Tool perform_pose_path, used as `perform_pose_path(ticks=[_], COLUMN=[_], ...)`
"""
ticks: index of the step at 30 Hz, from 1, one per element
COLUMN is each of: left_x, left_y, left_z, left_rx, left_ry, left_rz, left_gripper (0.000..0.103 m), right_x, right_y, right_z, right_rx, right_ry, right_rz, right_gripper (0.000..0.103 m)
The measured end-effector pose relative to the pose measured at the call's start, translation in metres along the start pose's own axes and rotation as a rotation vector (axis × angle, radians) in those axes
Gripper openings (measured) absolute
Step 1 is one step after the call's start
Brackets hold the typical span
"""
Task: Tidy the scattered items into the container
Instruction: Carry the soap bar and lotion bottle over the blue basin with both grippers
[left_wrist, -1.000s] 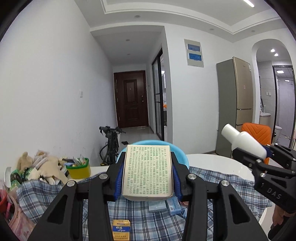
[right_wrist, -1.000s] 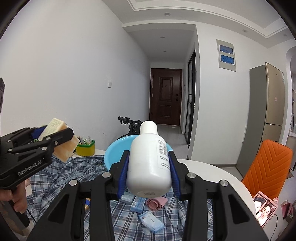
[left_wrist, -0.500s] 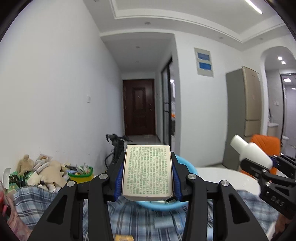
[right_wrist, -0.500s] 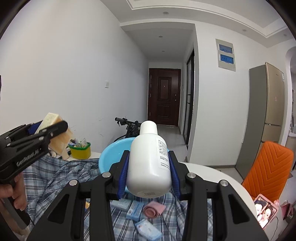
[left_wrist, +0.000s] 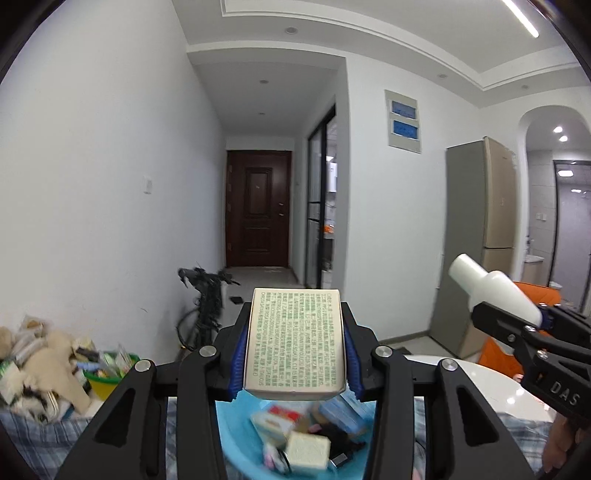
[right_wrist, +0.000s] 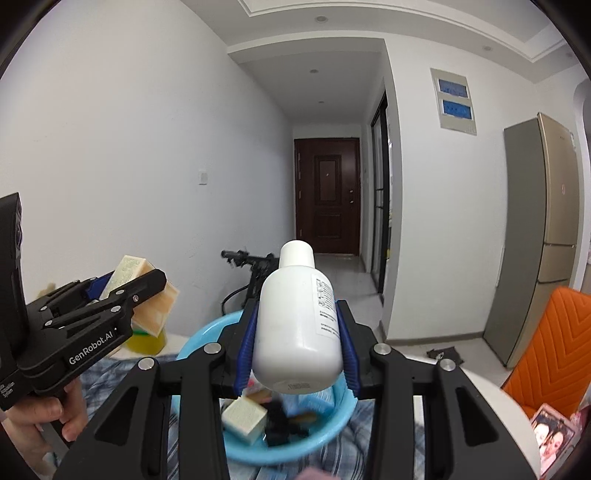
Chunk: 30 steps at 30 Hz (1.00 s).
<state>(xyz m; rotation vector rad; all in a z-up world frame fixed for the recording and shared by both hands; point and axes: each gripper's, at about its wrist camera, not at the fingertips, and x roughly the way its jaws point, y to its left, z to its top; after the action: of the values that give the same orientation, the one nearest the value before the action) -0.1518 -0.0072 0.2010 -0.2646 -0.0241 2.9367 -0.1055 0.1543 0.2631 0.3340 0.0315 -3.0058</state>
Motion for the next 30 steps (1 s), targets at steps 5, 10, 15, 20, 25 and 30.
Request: perform_pose_path(ticks=[5, 10, 15, 20, 25, 30], left_x=[0.045, 0.071, 0.091, 0.124, 0.158, 0.155], left_y=[0.011, 0.019, 0.015, 0.011, 0.027, 0.039], left_z=[0.015, 0.028, 0.05, 0.065, 0.069, 0.105], left_rx=[-0.023, -0.057, 0.004, 0.095, 0.017, -0.043], left_ry=[0.034, 0.105, 0.227, 0.4, 0.633, 0.621], left_rz=[0.03, 0.048, 0.032, 0.139, 0.067, 0.048], left_gripper=[0.044, 0.044, 0.044, 0.044, 0.044, 0.044], right_x=[0.035, 0.055, 0.082, 0.115, 0.138, 0.141], right_y=[0.0, -0.008, -0.01, -0.011, -0.028, -0.043], right_z=[0.015, 0.022, 0.036, 0.057, 0.075, 0.106], right_rx=[-0.001, 0.024, -0.012, -0.044, 0.043, 0.083], right_ry=[0.02, 0.053, 0.183, 0.403, 0.573, 0.618], right_rz=[-0.006, -0.008, 0.055, 0.047, 0.061, 0.065], right_gripper=[0.038, 0.038, 0.038, 0.038, 0.038, 0.038])
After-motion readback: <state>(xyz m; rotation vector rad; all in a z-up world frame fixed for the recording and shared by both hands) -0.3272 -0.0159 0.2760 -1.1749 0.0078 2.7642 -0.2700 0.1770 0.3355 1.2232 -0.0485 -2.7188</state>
